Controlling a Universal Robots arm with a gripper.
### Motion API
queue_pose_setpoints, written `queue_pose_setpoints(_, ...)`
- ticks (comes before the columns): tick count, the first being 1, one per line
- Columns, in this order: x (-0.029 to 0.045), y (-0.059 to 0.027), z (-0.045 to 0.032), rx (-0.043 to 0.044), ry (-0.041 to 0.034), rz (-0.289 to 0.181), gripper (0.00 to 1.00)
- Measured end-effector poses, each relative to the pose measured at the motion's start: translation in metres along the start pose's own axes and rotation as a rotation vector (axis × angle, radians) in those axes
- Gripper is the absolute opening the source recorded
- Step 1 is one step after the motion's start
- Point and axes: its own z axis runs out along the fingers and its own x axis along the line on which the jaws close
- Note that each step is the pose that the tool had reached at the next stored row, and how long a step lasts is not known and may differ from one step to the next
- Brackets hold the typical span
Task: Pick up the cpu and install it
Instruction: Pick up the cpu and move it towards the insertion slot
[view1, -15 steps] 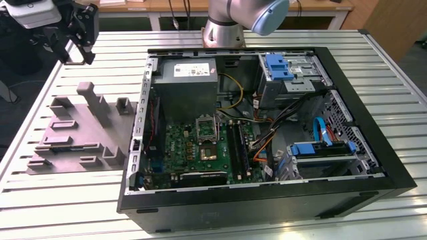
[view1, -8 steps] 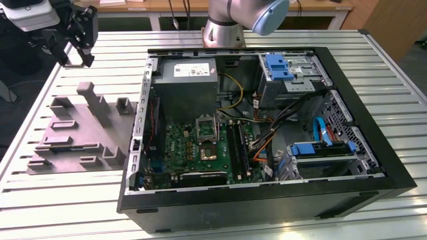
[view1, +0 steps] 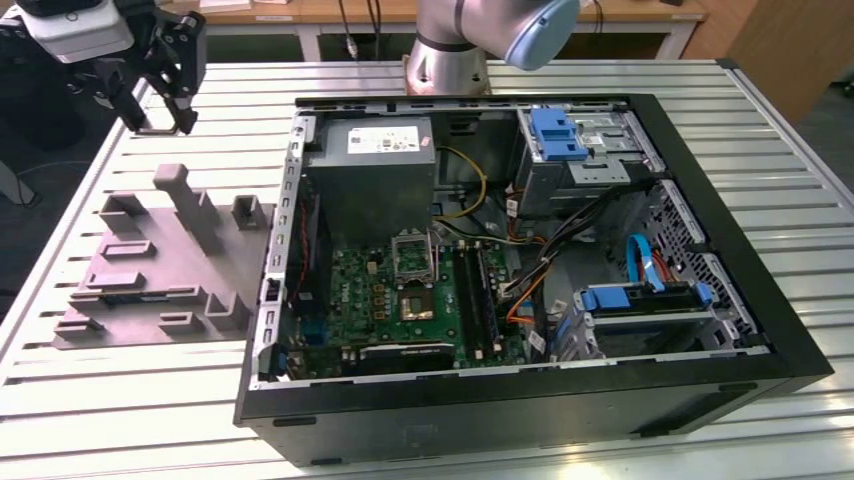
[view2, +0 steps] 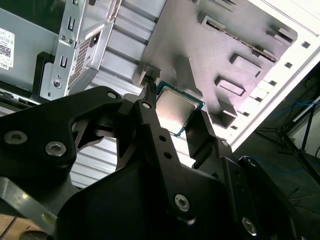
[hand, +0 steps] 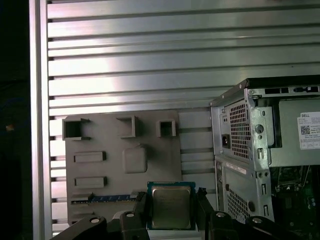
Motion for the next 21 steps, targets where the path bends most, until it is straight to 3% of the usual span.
queue_pose_setpoints(21,-0.0106,0.0008,0.0,0.0,0.0,0.0,0.48)
